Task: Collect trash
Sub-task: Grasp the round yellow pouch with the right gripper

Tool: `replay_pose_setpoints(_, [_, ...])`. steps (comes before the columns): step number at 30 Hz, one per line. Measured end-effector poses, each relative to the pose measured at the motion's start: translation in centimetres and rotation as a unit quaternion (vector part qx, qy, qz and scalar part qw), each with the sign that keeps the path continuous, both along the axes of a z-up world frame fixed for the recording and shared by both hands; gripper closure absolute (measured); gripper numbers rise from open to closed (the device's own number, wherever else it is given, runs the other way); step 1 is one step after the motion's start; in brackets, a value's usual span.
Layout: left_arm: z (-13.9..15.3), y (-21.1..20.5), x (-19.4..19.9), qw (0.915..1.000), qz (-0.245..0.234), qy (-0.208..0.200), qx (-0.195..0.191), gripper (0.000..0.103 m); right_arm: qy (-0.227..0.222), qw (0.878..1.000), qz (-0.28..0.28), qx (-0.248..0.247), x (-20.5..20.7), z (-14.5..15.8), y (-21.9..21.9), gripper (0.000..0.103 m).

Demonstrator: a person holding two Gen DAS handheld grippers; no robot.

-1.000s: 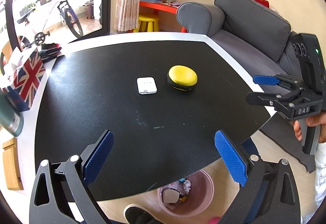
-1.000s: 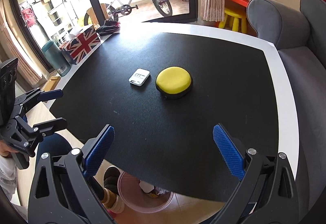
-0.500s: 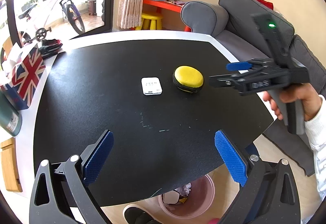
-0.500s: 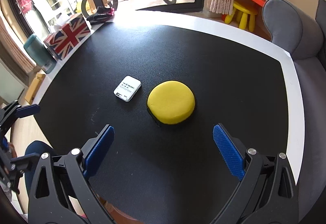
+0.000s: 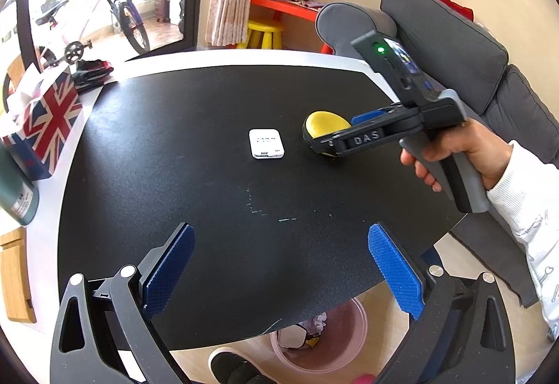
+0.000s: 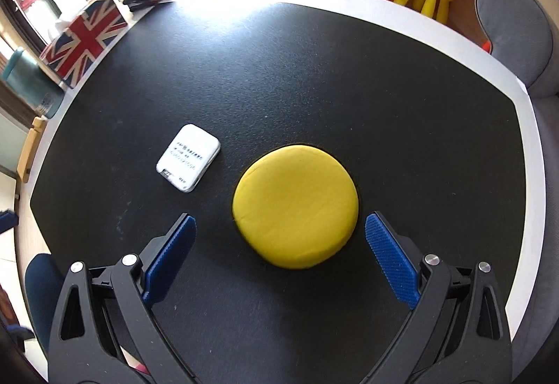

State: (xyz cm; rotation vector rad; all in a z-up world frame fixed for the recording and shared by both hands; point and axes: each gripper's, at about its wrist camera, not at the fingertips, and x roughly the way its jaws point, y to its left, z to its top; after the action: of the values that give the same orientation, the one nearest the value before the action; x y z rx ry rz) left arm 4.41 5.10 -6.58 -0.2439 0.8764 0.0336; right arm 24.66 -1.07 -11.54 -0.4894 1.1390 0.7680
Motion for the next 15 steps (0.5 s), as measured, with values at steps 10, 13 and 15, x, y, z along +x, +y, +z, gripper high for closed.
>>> replay_pose_setpoints(10, [-0.30, -0.09, 0.34, 1.0000, 0.001, 0.004, -0.001, 0.008, -0.004, 1.000, -0.008, -0.006, 0.87, -1.15, 0.65, 0.021])
replay_pose_setpoints(13, [-0.37, -0.10, 0.46, 1.0000, 0.000, 0.004, 0.000, 0.008, -0.005, 1.000, -0.009, -0.003, 0.91, -1.12, 0.54, 0.022])
replay_pose_setpoints(15, [-0.42, -0.13, 0.73, 1.0000, -0.001, 0.004, 0.002, 0.008, -0.008, 1.000, -0.009, -0.002, 0.94, -1.03, 0.35, 0.022])
